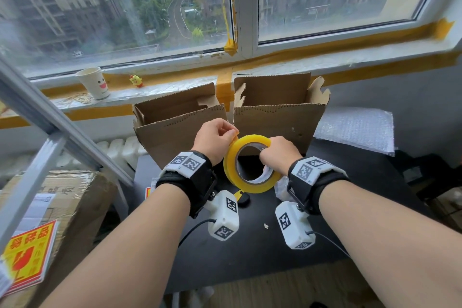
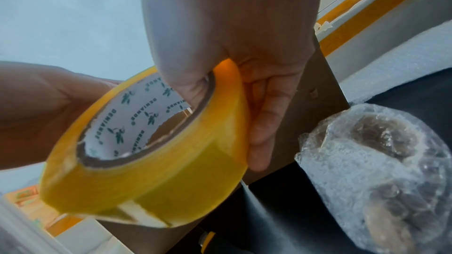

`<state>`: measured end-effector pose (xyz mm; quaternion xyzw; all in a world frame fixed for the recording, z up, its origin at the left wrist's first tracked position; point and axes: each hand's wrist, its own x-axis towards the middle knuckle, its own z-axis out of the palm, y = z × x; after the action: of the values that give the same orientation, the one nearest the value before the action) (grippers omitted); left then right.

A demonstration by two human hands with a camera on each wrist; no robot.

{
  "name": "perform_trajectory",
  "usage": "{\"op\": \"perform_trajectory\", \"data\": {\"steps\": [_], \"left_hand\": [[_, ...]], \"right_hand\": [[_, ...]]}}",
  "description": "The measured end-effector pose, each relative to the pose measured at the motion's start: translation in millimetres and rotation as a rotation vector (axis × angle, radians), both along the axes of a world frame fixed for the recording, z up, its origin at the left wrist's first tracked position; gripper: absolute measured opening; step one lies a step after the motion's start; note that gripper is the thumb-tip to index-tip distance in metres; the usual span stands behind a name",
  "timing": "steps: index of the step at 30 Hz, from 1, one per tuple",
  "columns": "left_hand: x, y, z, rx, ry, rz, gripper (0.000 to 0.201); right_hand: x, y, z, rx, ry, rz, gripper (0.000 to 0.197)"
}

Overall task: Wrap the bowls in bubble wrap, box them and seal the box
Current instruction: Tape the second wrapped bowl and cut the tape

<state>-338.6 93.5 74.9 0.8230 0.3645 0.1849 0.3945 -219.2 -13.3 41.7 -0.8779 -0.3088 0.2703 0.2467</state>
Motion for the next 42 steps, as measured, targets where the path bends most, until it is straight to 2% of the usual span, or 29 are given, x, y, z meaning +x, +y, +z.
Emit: {"op": "perform_trajectory", "data": {"steps": [5, 14, 19, 22, 24, 28, 31, 33, 42], "left_hand": [[3.9, -3.6, 6.0, -0.025, -0.025, 0.006, 0.012], [4.1, -9.2, 17.5, -0.101, -0.112, 0.002, 0.013], [5.3, -17.9, 25.4, -0.142, -0.133, -0.069, 0.011], [5.3, -16.8, 32.3, -0.18, -0.127, -0.135, 0.01], [4.3, -18.6, 37.0, -0.204, -0.117, -0.205, 0.009], [3.7, -15.4, 41.9, -0.26, -0.152, -0.254, 0.008], [2.7, -3.4, 44.4, -0.311, -0.271, -0.136, 0.008], [3.6, 1.1, 46.1, -0.306, -0.316, -0.084, 0.009], [29.1, -12.8, 60.6, -0.317, -0.314, -0.149, 0.012]], "right_hand": [[2.2, -0.8, 1.3, -0.023, 0.044, -0.113, 0.012], [6.5, 1.2, 1.8, -0.001, 0.047, -0.223, 0.007], [12.4, -2.1, 1.7, -0.017, 0.117, -0.305, 0.021], [17.0, -0.4, 5.7, -0.045, 0.133, -0.308, 0.011], [21.0, -0.6, 7.5, -0.054, 0.153, -0.3, 0.014], [22.3, -8.1, 11.5, -0.128, 0.308, -0.218, 0.033], [22.6, -15.3, 9.9, -0.117, 0.58, -0.225, 0.041], [24.1, -20.6, 8.8, -0.128, 0.666, -0.257, 0.045], [37.1, -31.0, 0.6, 0.114, 0.682, -0.35, 0.034]]}}
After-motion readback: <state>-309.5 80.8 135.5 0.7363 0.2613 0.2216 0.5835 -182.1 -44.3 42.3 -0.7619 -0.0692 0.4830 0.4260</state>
